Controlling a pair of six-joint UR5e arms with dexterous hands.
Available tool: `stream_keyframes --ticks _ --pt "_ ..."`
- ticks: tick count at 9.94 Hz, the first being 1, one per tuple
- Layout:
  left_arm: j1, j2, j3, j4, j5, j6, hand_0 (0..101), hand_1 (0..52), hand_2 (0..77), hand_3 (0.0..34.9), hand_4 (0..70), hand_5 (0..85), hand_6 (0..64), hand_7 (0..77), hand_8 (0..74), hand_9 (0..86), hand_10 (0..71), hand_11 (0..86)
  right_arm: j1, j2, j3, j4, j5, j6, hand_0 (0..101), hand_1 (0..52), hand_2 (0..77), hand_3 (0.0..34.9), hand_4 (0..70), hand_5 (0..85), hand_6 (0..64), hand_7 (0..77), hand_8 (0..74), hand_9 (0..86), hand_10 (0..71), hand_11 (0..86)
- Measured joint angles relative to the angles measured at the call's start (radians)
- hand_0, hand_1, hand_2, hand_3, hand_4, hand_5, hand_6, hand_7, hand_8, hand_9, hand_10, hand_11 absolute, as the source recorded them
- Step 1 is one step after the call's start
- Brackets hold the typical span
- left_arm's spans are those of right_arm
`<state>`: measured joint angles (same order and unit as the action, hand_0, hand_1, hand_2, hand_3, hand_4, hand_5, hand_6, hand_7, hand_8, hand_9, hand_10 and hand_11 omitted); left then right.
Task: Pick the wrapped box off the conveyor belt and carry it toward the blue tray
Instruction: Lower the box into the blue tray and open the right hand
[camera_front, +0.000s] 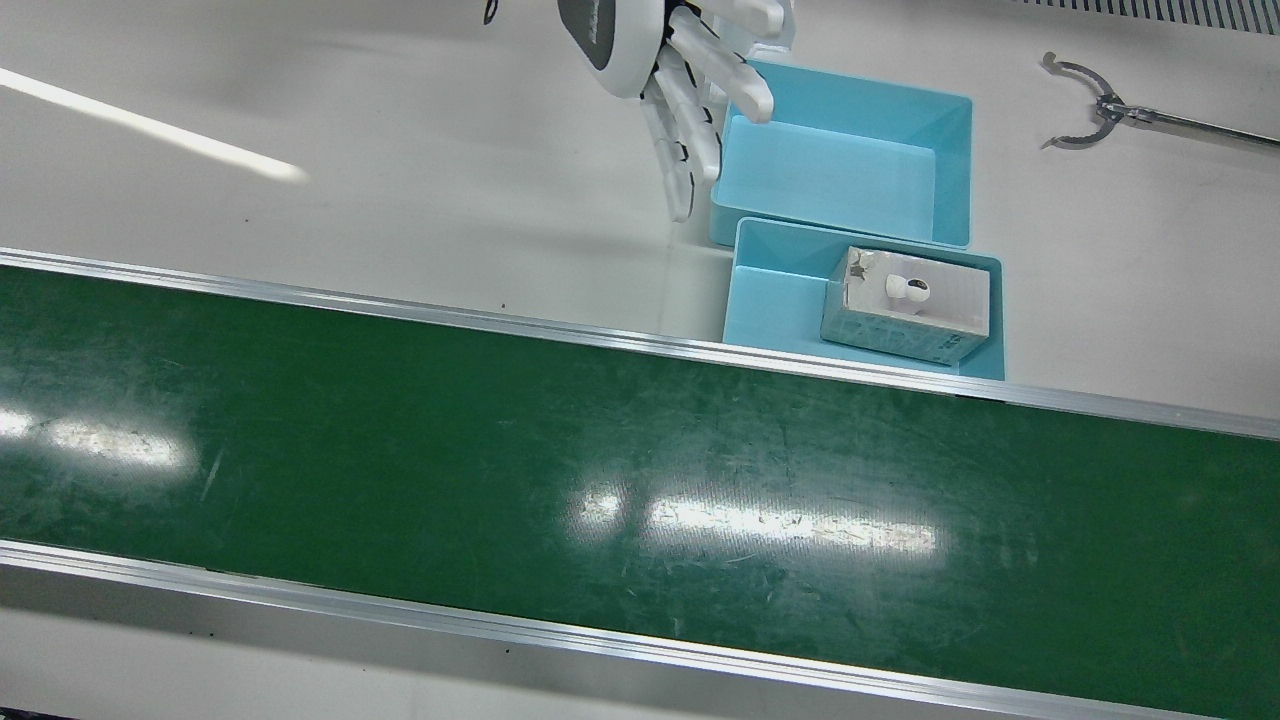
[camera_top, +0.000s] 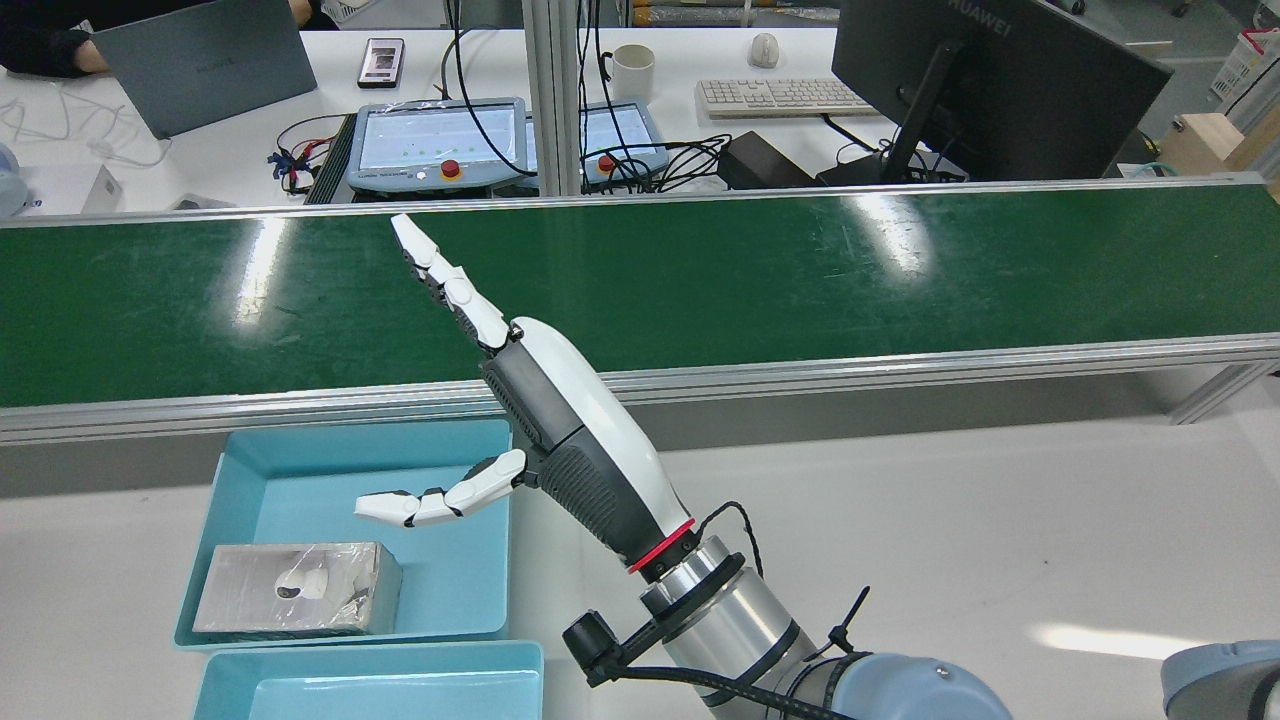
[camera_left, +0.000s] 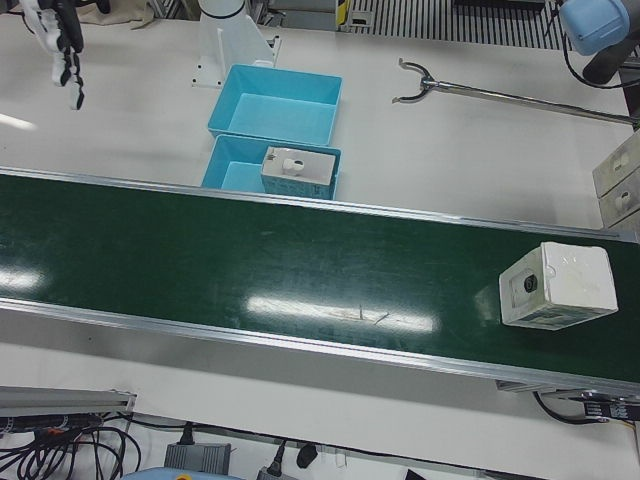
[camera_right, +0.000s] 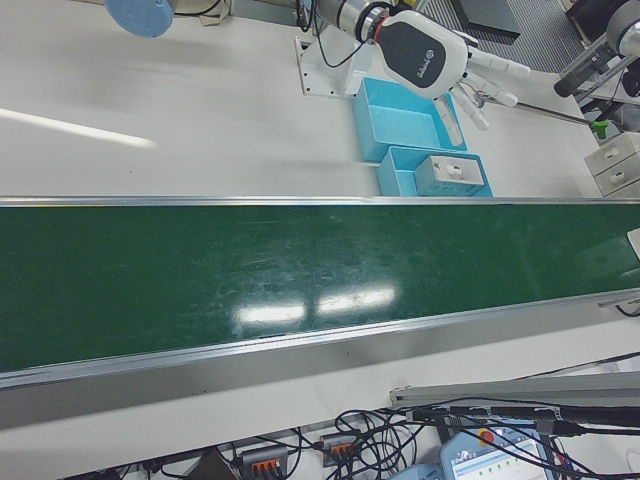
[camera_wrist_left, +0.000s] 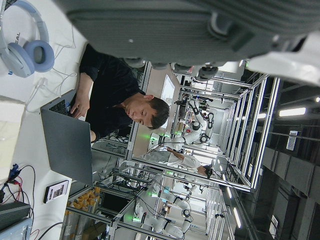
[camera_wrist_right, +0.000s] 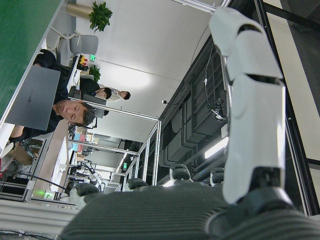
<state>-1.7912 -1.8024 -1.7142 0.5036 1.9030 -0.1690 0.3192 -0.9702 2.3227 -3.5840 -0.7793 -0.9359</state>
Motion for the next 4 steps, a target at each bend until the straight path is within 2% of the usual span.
stream_keyframes --ticks 1,3,4 --pt "0.0 0.0 0.0 0.0 0.0 0.0 0 0.0 0.5 0.0 0.0 1.1 0.0 0.0 0.0 0.0 0.5 0.0 0.049 -0.019 0.026 -0.077 -0.041 0.071 48 19.1 24.0 31.0 0.0 2.2 0.0 0.0 0.0 1.6 0.0 1.6" --pt "0.0 0.0 0.0 0.0 0.0 0.0 0 0.0 0.5 0.0 0.0 1.1 0.0 0.0 0.0 0.0 0.0 0.0 0.196 -0.054 0.027 -0.233 -0.175 0.267 48 19.1 23.5 30.5 0.0 1.6 0.0 0.0 0.0 1.6 0.0 1.1" --pt "0.0 0.0 0.0 0.0 0.0 0.0 0 0.0 0.5 0.0 0.0 1.1 0.0 0.0 0.0 0.0 0.0 0.0 0.28 -0.075 0.016 -0.273 -0.243 0.336 49 19.1 20.2 30.5 0.0 1.6 0.0 0.0 0.0 1.6 0.0 1.1"
